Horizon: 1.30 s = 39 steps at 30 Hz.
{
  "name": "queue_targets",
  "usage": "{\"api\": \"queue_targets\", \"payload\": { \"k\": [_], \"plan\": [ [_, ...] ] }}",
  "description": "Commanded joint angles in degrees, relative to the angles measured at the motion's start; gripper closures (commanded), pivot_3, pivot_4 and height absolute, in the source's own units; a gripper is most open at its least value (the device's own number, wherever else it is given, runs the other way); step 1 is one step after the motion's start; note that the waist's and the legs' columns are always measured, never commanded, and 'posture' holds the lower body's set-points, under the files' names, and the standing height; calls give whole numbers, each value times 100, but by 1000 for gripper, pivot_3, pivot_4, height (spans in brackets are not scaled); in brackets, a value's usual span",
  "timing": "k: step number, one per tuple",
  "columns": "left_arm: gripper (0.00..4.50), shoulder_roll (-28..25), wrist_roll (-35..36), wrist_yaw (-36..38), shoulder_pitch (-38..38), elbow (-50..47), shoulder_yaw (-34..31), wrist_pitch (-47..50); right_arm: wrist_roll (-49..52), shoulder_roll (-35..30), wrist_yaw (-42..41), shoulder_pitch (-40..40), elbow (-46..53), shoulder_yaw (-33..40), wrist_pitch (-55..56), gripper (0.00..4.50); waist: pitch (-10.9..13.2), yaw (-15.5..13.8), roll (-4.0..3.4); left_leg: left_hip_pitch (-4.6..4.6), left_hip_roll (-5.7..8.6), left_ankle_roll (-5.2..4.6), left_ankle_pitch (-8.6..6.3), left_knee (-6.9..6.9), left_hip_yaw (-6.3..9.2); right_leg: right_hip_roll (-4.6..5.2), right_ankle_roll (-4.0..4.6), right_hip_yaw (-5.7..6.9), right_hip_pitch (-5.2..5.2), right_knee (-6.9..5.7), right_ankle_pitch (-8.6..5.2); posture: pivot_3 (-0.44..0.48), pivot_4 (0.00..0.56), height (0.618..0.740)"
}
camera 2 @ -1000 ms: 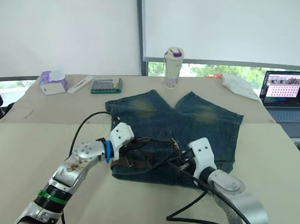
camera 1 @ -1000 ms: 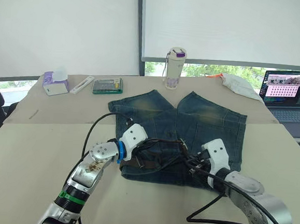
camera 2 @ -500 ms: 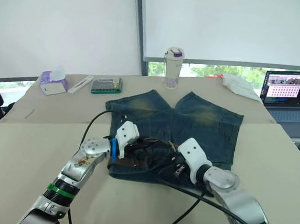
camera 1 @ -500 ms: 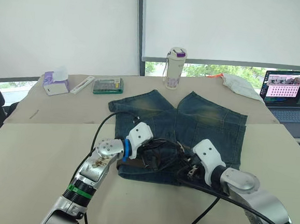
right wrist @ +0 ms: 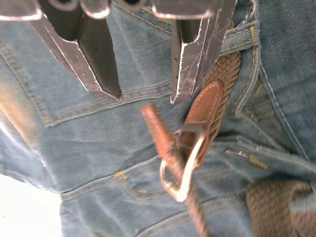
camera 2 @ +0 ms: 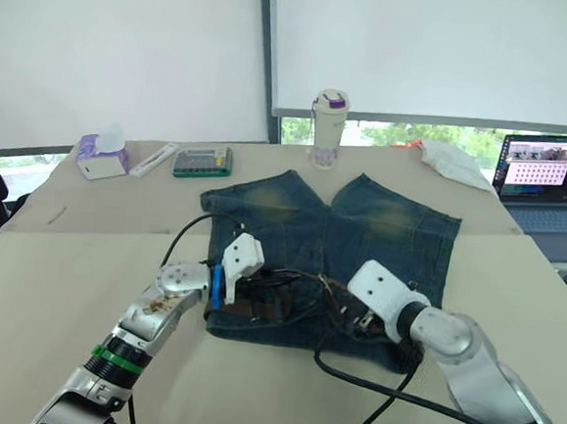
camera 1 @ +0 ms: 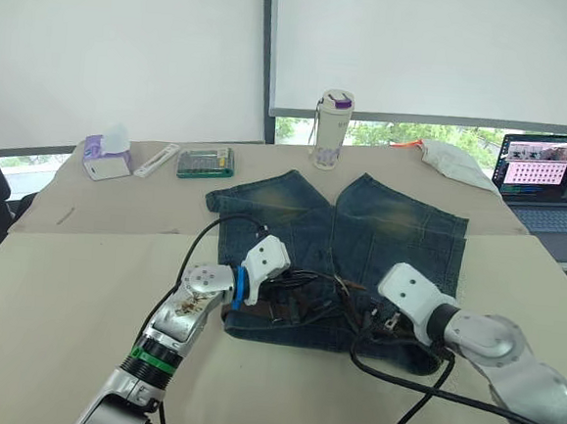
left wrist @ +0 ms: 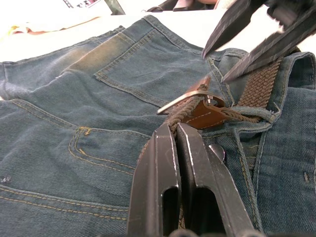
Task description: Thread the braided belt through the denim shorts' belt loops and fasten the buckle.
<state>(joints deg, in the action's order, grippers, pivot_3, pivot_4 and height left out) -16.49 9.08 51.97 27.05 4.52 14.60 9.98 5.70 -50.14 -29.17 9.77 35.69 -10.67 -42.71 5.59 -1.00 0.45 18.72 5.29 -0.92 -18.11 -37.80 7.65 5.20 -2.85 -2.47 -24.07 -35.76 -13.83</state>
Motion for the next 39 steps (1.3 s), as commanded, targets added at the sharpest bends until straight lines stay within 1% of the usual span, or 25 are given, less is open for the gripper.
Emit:
{"api": "queue_targets", "payload": {
  "k": [1,5,6,7,9,10,14,17,21,23,25,27,30,31,35,39],
  "plan": [
    [4500,22,13,31,116,-58,11,-167,-288,17,-100,255,-117,-54,392,2702,0,-8,0,0,0,0,0,0,0,0,0,0,0,0,0,0,150,740],
    [4500,23,9,35,113,-68,18,-188,-482,79,-223,405,-329,-183,579,2702,-1,-13,-1,0,0,0,0,0,0,-1,0,1,1,0,0,0,150,740],
    [4500,22,9,39,113,-71,20,-193,-541,94,-245,446,-385,-217,627,3233,-1,-16,-2,0,0,0,0,0,0,-1,0,1,1,1,0,0,150,740],
    [4500,21,8,43,113,-72,22,-200,-585,103,-277,471,-419,-242,666,3504,-2,-15,-3,0,0,0,0,0,0,-1,0,1,0,0,0,0,150,740],
    [4500,21,11,50,114,-73,22,-211,-643,147,-347,493,-448,-277,715,4224,-2,-15,-4,0,0,0,0,0,0,-1,0,0,0,0,0,0,150,740],
    [4500,22,17,56,114,-73,22,-215,-661,162,-390,491,-445,-296,731,4430,-3,-15,-4,0,0,0,0,0,0,-1,0,0,0,0,0,0,150,740],
    [4500,21,70,118,122,-62,26,-215,-825,159,-488,428,-412,-338,784,4430,-4,-16,-7,0,0,0,0,0,0,-1,0,0,0,0,0,0,150,740],
    [4500,-66,554,450,90,-284,-116,316,-892,55,-494,215,-208,-98,720,4430,-5,-22,-8,0,0,0,0,0,0,-1,0,1,0,-1,0,0,150,740],
    [3195,-464,1163,919,-96,-742,-269,1078,-1014,-254,-488,-282,264,477,585,4500,-8,-17,-14,7,0,0,0,0,2,-1,0,1,-6,-2,0,0,150,740],
    [2520,-778,1349,1112,-276,-879,-314,1419,-1029,-372,-528,-585,575,844,527,4500,-8,2,-14,4,-1,0,0,0,2,-3,0,0,-5,-2,0,0,150,740],
    [1794,-1143,1277,1382,-501,-849,-224,1426,-1109,-496,-568,-902,851,1216,459,4500,-8,20,-16,1,-4,0,0,3,2,-5,0,0,-5,-3,0,0,150,740],
    [1146,-1371,1083,1568,-666,-718,-56,1248,-1183,-582,-620,-1168,1036,1531,427,4500,-7,23,-19,0,-4,0,0,4,2,-6,0,0,-4,-3,0,0,150,740],
    [157,-1482,628,1594,-785,-327,191,720,-1353,-786,-776,-1547,1245,2055,476,4500,-6,-44,-19,-1,0,-2,-1,2,2,-3,0,3,1,1,0,0,150,740],
    [23,-1462,537,1554,-787,-189,216,608,-1405,-861,-866,-1659,1310,2248,503,4500,-4,-83,-17,0,2,-5,-3,0,2,-1,0,3,4,4,0,0,150,740],
    [23,-1322,580,1529,-717,48,160,522,-1593,-1122,-1332,-2143,1489,3154,633,4500,-1,-138,-11,-1,3,-12,-7,-2,-2,1,0,3,10,11,0,0,150,740],
    [23,-1275,325,1503,-549,536,229,140,-1739,-1256,-1926,-2479,1381,4238,868,4500,7,-151,1,-1,2,-14,-8,-5,-5,0,0,4,12,7,0,0,150,740]
  ]
}}
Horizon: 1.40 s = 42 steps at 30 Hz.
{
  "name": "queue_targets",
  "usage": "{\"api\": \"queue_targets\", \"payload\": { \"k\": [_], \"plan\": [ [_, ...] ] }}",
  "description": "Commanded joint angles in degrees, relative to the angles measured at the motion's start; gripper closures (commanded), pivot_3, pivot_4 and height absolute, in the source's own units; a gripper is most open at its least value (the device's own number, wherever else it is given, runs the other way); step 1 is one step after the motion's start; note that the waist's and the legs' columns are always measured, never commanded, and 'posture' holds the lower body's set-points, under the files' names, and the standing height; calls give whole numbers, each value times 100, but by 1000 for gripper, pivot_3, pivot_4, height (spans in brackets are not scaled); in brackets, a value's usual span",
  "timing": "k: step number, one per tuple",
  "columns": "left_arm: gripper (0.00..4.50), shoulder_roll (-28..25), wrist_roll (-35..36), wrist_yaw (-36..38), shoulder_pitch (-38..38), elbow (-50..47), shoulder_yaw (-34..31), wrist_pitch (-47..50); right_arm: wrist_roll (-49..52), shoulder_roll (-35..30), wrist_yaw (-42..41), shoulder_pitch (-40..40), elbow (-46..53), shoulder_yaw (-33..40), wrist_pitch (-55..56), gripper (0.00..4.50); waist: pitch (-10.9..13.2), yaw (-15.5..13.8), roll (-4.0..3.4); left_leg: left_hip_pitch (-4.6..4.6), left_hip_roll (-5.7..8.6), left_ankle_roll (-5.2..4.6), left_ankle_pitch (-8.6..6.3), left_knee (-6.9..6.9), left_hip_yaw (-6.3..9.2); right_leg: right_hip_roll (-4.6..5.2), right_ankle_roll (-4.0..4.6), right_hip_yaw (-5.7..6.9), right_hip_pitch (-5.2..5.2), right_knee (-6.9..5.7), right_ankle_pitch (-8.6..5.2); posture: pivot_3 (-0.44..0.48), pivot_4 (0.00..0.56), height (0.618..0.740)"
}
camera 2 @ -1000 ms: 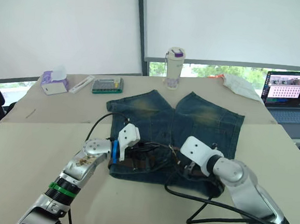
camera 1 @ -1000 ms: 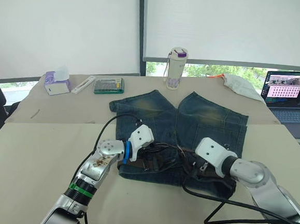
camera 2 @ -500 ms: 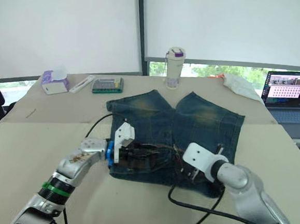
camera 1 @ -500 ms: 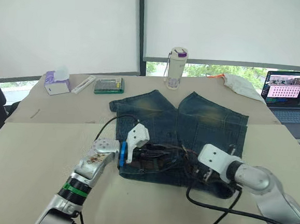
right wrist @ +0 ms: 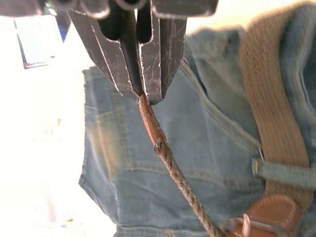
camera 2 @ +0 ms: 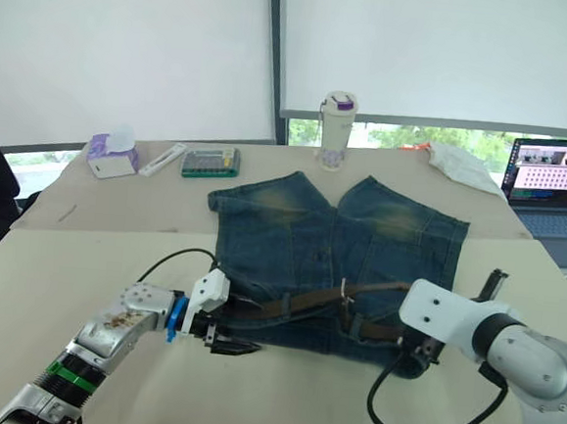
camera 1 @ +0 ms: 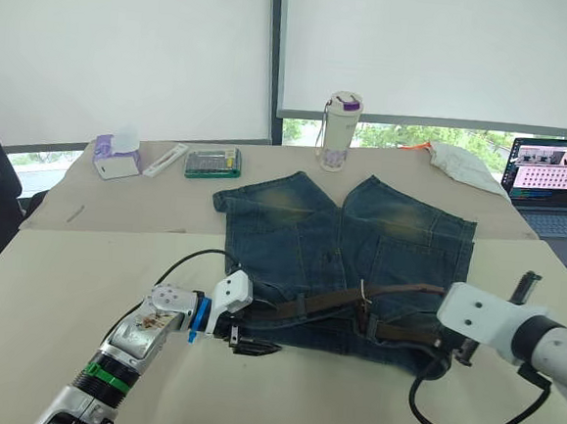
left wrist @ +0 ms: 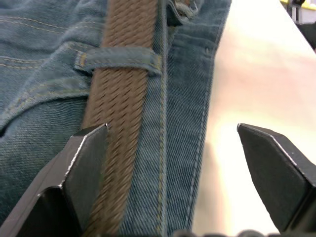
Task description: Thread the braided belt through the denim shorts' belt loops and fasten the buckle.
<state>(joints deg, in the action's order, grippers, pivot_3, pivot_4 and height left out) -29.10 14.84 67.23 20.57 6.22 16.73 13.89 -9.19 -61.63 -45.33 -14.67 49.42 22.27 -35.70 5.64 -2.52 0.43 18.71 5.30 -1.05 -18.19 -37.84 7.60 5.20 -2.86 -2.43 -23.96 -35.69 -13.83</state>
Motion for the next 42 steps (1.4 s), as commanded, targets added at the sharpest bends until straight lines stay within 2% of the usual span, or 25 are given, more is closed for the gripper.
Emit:
{"api": "queue_targets", "payload": {
  "k": [1,3,5,8,11,16,24,28,35,38,42],
  "plan": [
    [23,-2,-260,-8,129,456,9,-315,-227,-126,-440,-30,-2,1131,198,4500,3,0,5,-1,0,0,0,0,-2,-1,0,0,0,0,0,0,150,740],
    [23,70,-138,35,196,488,-74,-314,-122,-192,-603,144,-5,1278,254,4500,4,10,6,-3,0,0,0,0,-4,0,0,0,2,-1,0,0,150,740],
    [23,193,216,57,371,274,-264,-4,72,-381,-663,561,-5,1042,285,4500,6,35,3,-6,-2,-2,-1,0,-7,0,0,-1,2,-4,0,0,150,740],
    [23,481,659,-112,902,-377,-448,602,409,-659,-696,1512,-143,-99,295,4500,13,44,10,-4,-5,-3,-2,-1,-13,0,0,0,-3,-7,0,0,150,740],
    [23,680,745,-333,1245,-661,-470,934,431,-758,-723,2175,-374,-934,281,4500,12,26,16,10,-6,0,0,-3,-3,1,0,13,-3,-1,0,0,150,740],
    [23,1306,500,-1206,1889,-949,-311,1361,42,-471,-791,3755,-1074,-2604,437,4500,13,112,12,9,-4,-2,-1,-5,-25,11,-1,-5,-9,2,1,0,150,740],
    [23,1613,-363,-2200,1948,-894,141,1371,-113,-91,-962,4462,-1144,-3225,358,4500,11,116,10,15,-9,1,1,-4,-20,6,-1,-6,-20,-7,1,0,150,740],
    [1192,1496,-520,-2332,1880,-1016,123,1339,-156,12,-984,4460,-1043,-3268,226,4500,8,111,4,15,-8,2,1,-5,-20,5,-1,-5,-22,-7,1,0,150,740],
    [3612,1522,-457,-2413,1777,-1096,-52,1106,-77,411,-902,4529,-892,-3297,-255,4500,3,106,-5,15,-8,3,1,-5,-19,6,0,-5,-24,-9,1,0,150,740],
    [4500,1656,-290,-2645,1663,-1041,-378,1170,364,1041,-666,4405,-646,-2847,-1091,3496,2,113,-5,15,-10,4,2,-5,-19,5,0,-6,-26,-10,1,0,150,740],
    [4500,1921,-12,-3190,1419,-1047,-977,1457,461,1805,-48,3919,-271,-2281,-2318,2154,-6,97,-11,15,-9,4,2,-5,-15,6,1,-7,-27,-15,2,0,150,740]
  ]
}}
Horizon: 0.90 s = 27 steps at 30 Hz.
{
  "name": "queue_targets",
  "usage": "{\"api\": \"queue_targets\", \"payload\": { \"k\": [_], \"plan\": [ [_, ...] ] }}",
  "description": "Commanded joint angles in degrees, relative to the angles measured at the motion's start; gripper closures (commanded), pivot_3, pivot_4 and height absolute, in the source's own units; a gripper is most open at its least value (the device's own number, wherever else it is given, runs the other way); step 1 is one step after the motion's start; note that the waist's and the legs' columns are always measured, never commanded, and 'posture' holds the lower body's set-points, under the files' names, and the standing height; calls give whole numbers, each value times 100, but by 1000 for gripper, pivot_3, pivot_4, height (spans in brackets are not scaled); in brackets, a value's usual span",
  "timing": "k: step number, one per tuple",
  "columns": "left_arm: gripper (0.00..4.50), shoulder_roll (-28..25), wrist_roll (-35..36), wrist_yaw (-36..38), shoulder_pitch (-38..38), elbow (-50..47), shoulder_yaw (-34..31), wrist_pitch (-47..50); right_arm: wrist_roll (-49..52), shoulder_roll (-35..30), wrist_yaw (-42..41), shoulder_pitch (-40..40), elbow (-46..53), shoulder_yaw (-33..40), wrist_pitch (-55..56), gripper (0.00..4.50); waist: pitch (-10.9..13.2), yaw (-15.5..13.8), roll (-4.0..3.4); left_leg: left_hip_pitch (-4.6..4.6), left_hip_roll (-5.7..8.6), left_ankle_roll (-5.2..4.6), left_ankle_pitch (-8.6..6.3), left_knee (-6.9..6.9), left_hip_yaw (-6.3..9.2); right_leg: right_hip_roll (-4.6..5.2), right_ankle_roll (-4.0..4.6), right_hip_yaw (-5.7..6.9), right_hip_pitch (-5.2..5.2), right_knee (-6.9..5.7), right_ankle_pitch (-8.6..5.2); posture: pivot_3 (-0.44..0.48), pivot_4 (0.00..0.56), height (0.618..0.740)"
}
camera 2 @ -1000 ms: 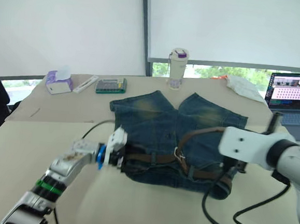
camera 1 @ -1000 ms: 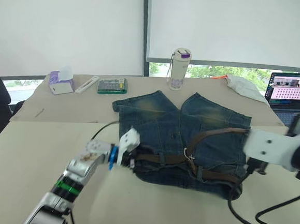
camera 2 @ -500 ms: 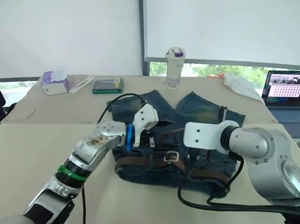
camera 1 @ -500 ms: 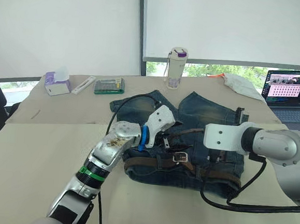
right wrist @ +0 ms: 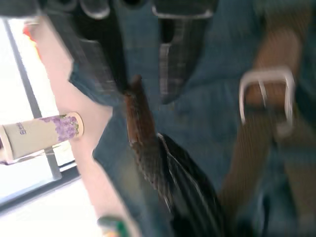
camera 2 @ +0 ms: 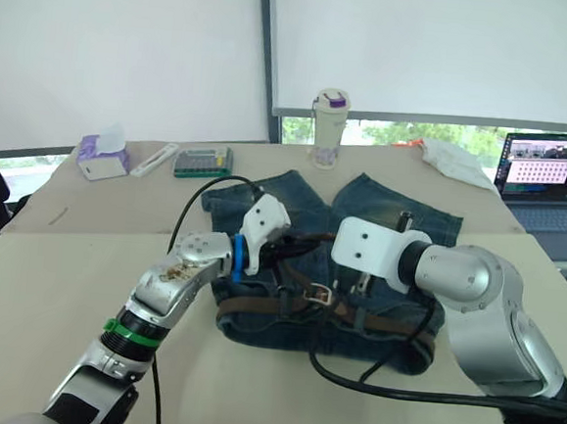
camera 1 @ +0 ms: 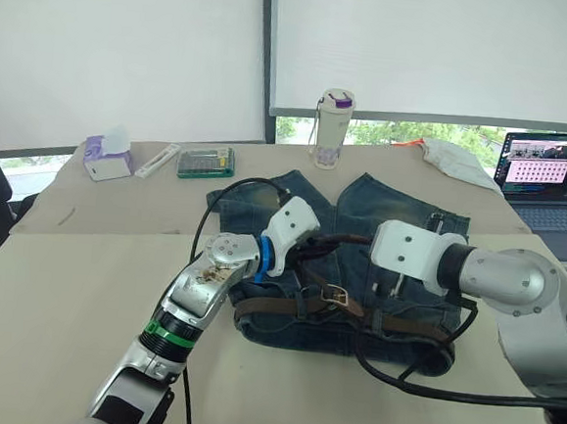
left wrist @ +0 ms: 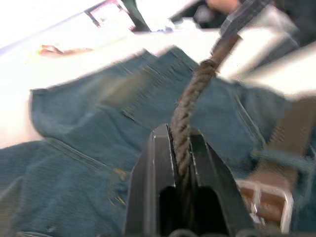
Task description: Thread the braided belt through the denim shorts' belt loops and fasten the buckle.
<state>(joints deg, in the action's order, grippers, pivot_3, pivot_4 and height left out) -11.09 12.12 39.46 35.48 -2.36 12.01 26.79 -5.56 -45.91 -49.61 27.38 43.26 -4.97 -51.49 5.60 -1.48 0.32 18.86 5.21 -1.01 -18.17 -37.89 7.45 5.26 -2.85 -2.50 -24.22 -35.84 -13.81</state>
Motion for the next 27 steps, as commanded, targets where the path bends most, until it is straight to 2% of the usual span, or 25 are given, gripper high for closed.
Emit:
{"api": "queue_targets", "payload": {
  "k": [1,4,8,13,18,23,26,27],
  "plan": [
    [4500,207,338,-593,-126,-183,-667,247,81,314,499,-544,409,430,-839,2154,-7,-33,0,1,0,0,0,-1,1,0,0,0,0,-1,0,0,150,740],
    [4500,482,634,-1177,-285,-231,-1182,617,38,986,1152,-1175,425,272,-1028,2154,-14,-64,9,-3,0,3,2,-1,5,-3,1,2,3,-2,1,0,150,740],
    [4500,816,1055,-1837,-552,-376,-1880,843,-251,1105,1699,-1981,-77,-359,-475,2154,-14,-62,8,-11,4,9,5,1,1,-2,2,-5,0,-8,1,0,150,740],
    [4500,997,1508,-2644,-920,-562,-2662,1177,-212,989,1770,-2336,-243,-621,-117,2154,-13,-21,10,-20,3,16,8,5,1,-7,2,-4,2,-6,1,0,150,740],
    [4500,1131,1904,-3240,-1186,-767,-3087,1453,-54,972,1710,-2348,-288,-513,28,2154,-9,0,17,-32,0,18,7,10,1,-11,2,-3,12,-7,1,0,150,740],
    [4500,1008,2052,-3203,-1414,-895,-3007,1487,1096,1694,1412,-1868,41,394,-512,2154,-7,13,20,-33,1,19,7,10,1,-13,2,-3,15,-4,1,0,150,740],
    [4500,973,2088,-3176,-1466,-931,-2914,1481,1503,1716,1222,-1589,82,415,-698,2936,-9,21,16,-33,-2,20,5,13,2,-15,3,-3,14,-5,1,0,150,740],
    [4500,978,2097,-3186,-1469,-912,-2910,1473,1523,1692,1236,-1481,12,293,-702,3330,-10,13,16,-33,0,19,5,13,3,-14,3,-1,16,-4,1,0,150,740]
  ]
}}
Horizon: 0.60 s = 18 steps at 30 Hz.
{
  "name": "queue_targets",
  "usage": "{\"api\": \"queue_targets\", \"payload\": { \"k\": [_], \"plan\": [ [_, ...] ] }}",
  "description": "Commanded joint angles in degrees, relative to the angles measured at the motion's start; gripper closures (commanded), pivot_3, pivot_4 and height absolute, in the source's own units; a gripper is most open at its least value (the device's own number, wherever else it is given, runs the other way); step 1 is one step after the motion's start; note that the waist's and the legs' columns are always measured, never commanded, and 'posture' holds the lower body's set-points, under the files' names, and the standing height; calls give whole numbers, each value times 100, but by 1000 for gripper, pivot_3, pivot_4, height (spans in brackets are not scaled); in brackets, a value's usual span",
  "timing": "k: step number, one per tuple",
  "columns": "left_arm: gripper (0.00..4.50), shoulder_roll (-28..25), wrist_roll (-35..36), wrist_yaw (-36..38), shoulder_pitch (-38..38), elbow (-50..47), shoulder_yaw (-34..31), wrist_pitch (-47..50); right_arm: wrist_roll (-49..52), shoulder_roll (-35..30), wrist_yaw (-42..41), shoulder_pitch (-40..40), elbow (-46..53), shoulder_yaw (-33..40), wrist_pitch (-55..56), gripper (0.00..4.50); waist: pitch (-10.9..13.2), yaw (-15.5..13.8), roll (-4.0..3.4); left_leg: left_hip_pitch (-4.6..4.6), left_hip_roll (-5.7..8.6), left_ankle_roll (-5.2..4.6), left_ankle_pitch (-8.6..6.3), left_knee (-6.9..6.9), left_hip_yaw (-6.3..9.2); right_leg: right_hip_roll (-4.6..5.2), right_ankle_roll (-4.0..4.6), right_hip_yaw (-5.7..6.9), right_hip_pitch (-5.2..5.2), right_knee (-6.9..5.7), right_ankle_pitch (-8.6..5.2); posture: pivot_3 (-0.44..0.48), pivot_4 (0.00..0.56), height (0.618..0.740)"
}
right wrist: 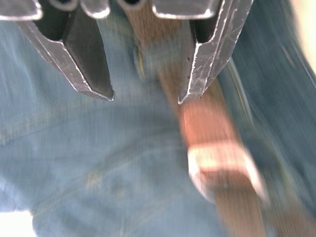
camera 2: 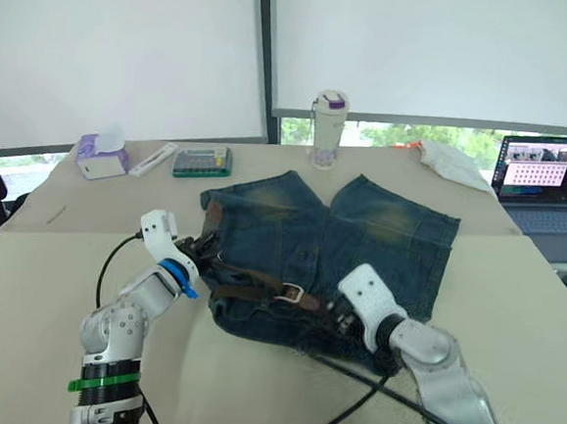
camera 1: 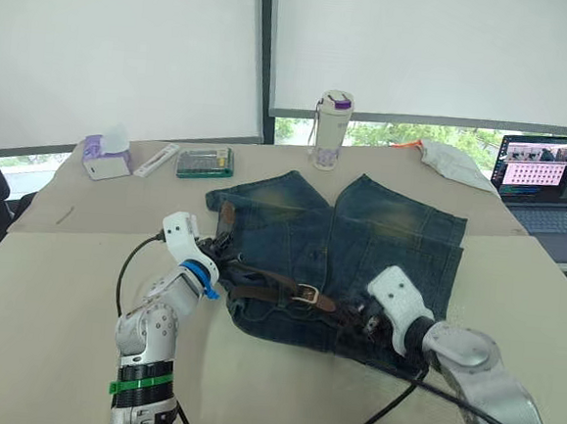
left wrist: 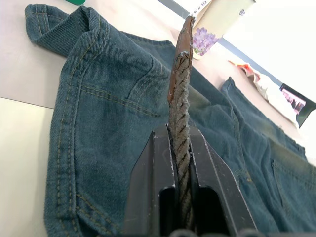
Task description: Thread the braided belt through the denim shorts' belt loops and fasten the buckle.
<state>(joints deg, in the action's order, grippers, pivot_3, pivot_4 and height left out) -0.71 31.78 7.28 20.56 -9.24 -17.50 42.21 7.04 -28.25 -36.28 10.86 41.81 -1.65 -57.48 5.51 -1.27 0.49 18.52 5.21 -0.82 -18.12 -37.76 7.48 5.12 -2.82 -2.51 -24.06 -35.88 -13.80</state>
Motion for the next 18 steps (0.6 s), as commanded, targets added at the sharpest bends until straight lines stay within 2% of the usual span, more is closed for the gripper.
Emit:
{"api": "queue_targets", "payload": {
  "k": [1,2,3,4,7,18],
  "plan": [
    [4500,-59,134,24,21,-210,49,-79,269,-93,-63,270,65,-173,-79,3719,0,-8,3,-1,0,0,0,0,3,0,0,5,3,3,0,0,150,740],
    [4500,-57,138,14,22,-200,52,-86,277,-97,-18,338,0,-251,-66,3919,0,-1,3,-2,0,0,0,0,3,-1,0,5,2,4,0,0,150,740],
    [4500,-56,141,9,26,-193,55,-95,253,-89,17,440,-129,-415,-5,4304,0,1,3,-1,1,0,0,0,2,1,1,4,1,3,0,0,150,740],
    [4500,-57,143,8,27,-191,59,-100,250,-92,40,502,-211,-522,37,4407,0,8,3,-1,1,0,0,1,2,2,1,4,1,4,0,0,150,740],
    [4500,-64,156,9,36,-187,64,-111,204,-152,26,702,-521,-913,206,4407,0,18,2,-1,0,1,0,2,2,2,2,4,-1,2,0,0,150,740],
    [4500,-79,170,11,79,-126,80,-180,180,-326,27,858,-918,-1520,363,4407,0,29,2,-1,0,0,0,2,2,4,2,4,-1,4,1,0,150,740]
  ]
}}
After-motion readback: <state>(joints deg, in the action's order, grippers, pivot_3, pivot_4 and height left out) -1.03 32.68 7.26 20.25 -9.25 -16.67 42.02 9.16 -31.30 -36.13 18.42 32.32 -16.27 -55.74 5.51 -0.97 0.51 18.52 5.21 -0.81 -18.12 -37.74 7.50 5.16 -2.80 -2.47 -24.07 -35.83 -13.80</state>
